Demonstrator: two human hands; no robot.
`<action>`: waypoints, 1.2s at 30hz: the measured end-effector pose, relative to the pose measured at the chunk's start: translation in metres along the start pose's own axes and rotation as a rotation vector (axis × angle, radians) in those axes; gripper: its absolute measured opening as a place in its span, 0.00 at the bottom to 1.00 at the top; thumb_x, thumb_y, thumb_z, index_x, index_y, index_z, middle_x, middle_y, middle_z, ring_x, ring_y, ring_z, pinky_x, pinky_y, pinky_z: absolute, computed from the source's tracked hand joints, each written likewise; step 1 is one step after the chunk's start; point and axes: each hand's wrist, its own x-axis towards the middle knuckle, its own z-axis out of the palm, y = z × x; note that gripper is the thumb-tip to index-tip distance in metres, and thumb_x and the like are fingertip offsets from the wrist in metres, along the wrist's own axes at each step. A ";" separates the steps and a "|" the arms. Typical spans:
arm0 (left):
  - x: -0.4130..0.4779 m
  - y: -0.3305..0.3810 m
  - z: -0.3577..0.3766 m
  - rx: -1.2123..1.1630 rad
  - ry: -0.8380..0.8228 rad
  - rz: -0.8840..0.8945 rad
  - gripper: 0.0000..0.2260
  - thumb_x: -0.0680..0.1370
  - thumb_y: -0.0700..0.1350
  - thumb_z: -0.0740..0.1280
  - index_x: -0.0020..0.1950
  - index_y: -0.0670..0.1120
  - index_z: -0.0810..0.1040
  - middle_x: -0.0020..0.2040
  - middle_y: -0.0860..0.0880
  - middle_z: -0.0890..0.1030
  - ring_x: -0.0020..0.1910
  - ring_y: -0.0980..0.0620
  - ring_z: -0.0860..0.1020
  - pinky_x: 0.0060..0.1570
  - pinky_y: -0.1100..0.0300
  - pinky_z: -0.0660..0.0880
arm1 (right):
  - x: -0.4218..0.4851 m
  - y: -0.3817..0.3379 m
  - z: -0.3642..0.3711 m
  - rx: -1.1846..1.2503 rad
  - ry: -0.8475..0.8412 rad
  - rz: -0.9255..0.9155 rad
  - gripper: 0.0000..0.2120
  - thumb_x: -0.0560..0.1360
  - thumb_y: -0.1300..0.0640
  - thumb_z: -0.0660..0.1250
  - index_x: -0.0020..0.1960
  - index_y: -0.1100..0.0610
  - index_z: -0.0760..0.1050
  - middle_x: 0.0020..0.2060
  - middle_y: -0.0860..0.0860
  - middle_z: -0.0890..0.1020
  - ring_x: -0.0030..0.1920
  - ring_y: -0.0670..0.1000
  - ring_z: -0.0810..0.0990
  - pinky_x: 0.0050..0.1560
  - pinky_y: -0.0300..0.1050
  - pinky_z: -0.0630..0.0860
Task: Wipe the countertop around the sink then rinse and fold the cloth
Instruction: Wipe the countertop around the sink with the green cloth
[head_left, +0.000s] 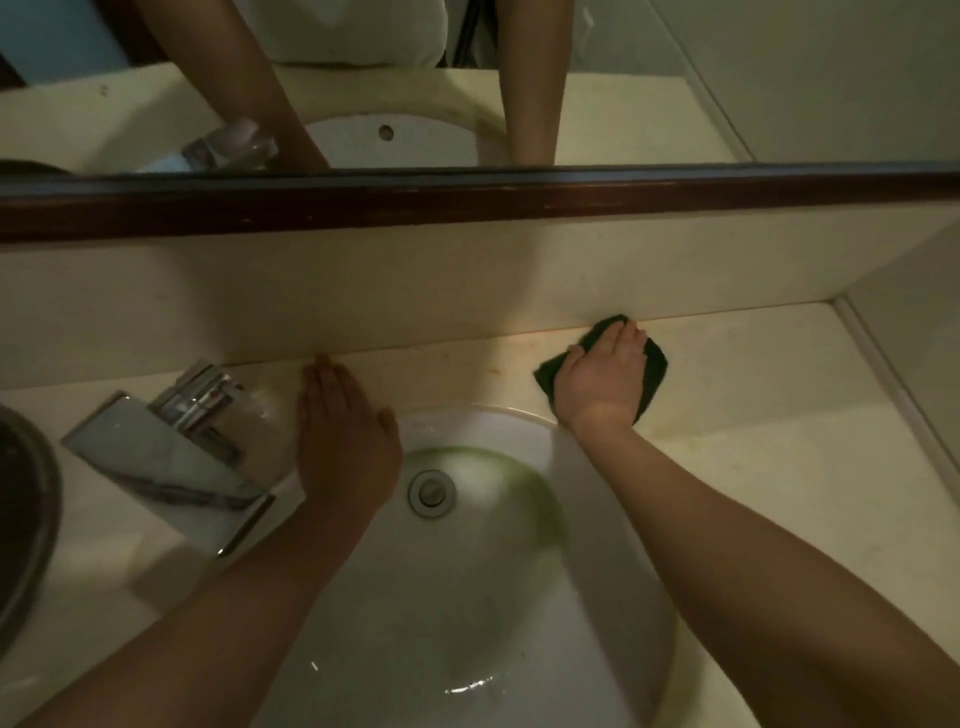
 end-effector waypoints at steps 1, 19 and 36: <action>0.000 -0.001 0.000 0.003 -0.003 0.003 0.32 0.77 0.47 0.62 0.73 0.28 0.58 0.74 0.30 0.60 0.74 0.33 0.59 0.72 0.42 0.58 | -0.007 -0.015 0.001 0.001 -0.023 0.016 0.31 0.82 0.49 0.43 0.76 0.68 0.43 0.77 0.62 0.49 0.77 0.60 0.47 0.77 0.50 0.44; -0.008 -0.034 -0.025 -0.359 0.183 -0.249 0.19 0.77 0.37 0.57 0.64 0.28 0.72 0.61 0.27 0.75 0.58 0.28 0.76 0.59 0.35 0.72 | -0.112 -0.159 0.050 0.304 -0.039 -1.133 0.25 0.78 0.52 0.60 0.72 0.62 0.66 0.71 0.59 0.70 0.73 0.59 0.64 0.74 0.52 0.56; -0.018 -0.052 -0.010 -0.032 0.076 -0.064 0.27 0.69 0.39 0.51 0.62 0.27 0.72 0.57 0.27 0.77 0.53 0.29 0.78 0.61 0.40 0.65 | -0.055 -0.041 0.002 0.033 -0.140 -0.956 0.24 0.81 0.58 0.53 0.77 0.59 0.57 0.76 0.53 0.58 0.77 0.53 0.52 0.75 0.43 0.42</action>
